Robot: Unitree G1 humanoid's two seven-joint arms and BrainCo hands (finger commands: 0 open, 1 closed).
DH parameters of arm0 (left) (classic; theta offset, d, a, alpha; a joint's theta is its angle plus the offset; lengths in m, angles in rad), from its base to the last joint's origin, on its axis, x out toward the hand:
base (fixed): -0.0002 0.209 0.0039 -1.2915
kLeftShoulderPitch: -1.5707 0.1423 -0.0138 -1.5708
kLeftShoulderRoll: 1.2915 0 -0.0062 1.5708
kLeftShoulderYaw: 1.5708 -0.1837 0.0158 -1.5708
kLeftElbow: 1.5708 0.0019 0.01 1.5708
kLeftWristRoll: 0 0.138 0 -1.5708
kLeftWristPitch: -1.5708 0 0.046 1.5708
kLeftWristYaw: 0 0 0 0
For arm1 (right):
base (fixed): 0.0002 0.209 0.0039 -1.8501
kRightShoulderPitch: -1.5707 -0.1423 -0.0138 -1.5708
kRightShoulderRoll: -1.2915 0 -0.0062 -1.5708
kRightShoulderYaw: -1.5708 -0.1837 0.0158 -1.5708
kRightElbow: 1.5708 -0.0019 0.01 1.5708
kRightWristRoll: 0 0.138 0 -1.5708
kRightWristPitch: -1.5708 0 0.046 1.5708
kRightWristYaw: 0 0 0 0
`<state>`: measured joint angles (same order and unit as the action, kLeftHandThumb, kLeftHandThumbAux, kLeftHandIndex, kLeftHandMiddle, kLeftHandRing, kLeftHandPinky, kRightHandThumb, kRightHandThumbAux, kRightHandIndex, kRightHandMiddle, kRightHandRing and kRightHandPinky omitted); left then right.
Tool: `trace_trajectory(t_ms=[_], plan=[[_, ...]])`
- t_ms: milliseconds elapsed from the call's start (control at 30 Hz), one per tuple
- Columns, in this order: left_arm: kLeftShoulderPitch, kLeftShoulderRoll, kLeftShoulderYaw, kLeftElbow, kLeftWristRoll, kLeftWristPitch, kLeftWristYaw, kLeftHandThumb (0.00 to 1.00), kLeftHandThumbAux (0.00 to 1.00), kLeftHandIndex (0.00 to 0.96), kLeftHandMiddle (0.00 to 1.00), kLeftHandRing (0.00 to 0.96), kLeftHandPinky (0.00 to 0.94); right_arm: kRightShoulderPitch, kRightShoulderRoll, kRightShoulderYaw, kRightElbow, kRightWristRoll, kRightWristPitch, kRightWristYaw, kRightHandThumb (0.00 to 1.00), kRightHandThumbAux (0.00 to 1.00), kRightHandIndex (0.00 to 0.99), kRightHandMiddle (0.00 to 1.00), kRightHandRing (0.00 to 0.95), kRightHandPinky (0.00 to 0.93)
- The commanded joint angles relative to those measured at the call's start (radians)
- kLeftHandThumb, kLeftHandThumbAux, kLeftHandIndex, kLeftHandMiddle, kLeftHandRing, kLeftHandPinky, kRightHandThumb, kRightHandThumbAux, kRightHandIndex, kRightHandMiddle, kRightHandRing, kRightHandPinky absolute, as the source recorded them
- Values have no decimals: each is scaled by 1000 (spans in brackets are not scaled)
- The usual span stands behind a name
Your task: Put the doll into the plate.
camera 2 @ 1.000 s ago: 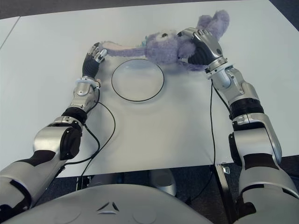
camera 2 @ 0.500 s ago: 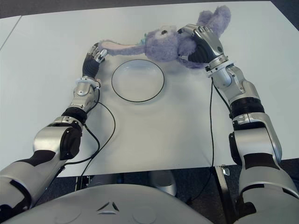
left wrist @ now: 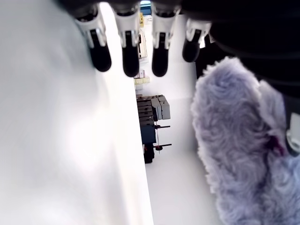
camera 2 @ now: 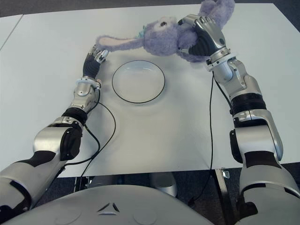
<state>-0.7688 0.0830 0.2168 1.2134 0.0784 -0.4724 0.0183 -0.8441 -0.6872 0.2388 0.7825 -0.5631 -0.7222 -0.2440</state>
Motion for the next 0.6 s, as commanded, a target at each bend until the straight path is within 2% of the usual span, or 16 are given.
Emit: trace_trajectory(t_ms=[33, 300, 600], plan=[[234, -54, -13, 154, 15, 175, 2, 0, 479, 112, 164, 151, 143, -66, 30, -13, -26, -6, 23, 0, 289, 842, 805, 890, 858, 848], [241, -59, -10, 152, 12, 151, -5, 0, 464, 118, 165, 154, 139, -99, 44, -10, -21, -9, 20, -1, 280, 844, 810, 897, 867, 857], [238, -62, -16, 152, 16, 158, -1, 0, 459, 126, 165, 156, 153, -119, 51, -3, -22, -17, 18, 9, 253, 852, 813, 899, 871, 858]])
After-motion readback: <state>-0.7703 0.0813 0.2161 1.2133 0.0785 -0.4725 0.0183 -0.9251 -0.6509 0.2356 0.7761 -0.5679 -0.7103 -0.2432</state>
